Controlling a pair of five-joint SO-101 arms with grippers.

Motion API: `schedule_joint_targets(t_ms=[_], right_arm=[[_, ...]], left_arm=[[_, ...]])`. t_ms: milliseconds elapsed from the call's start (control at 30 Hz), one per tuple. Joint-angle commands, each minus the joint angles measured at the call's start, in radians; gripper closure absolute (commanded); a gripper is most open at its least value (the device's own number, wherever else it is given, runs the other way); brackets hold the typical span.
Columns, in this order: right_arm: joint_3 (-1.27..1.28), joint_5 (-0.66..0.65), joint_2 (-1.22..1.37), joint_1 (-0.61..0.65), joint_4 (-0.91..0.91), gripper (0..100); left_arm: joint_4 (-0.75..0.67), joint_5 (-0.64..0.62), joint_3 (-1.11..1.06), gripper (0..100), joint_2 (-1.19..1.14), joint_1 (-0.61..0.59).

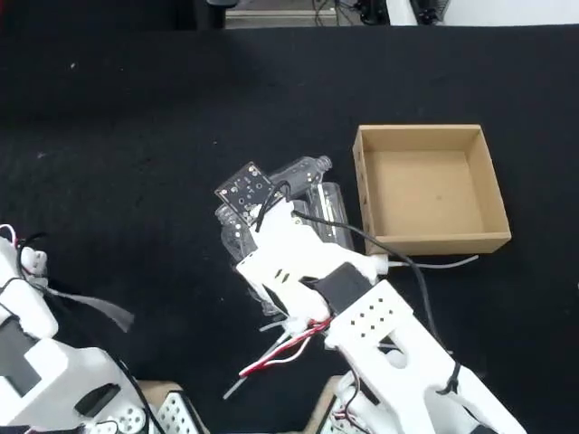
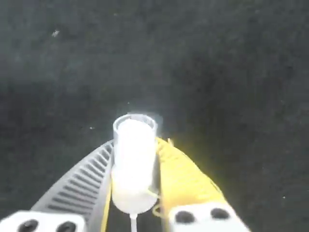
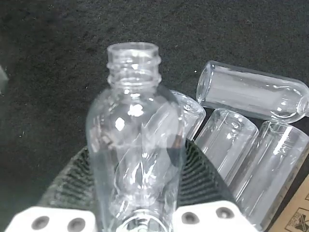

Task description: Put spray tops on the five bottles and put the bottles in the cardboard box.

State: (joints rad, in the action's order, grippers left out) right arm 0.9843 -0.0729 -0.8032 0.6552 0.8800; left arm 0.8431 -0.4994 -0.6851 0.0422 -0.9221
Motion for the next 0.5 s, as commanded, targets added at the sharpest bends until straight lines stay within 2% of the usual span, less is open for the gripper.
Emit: schedule_joint_targets(t_ms=[0, 100, 200, 333, 400, 467], right_arm=[[-0.008, 0.002, 0.001, 0.011, -0.020, 98.7], [-0.008, 0.002, 0.001, 0.011, -0.020, 98.7], [-0.008, 0.002, 0.001, 0.011, -0.020, 98.7], [-0.008, 0.003, 0.001, 0.011, -0.020, 98.7], [-0.008, 0.003, 0.001, 0.011, -0.020, 98.7], [-0.008, 0.005, 0.001, 0.011, -0.020, 98.7]], left_arm=[[0.031, 0.121, 0.024, 97, 0.002, -0.024], [0.133, 0.245, 0.087, 97, 0.002, -0.024], [0.222, 0.442, 0.159, 97, -0.009, -0.024], [0.259, 0.684, 0.186, 97, -0.011, -0.015], [0.261, 0.726, 0.185, 97, -0.011, -0.005], [0.258, 0.712, 0.186, 97, -0.011, -0.004]])
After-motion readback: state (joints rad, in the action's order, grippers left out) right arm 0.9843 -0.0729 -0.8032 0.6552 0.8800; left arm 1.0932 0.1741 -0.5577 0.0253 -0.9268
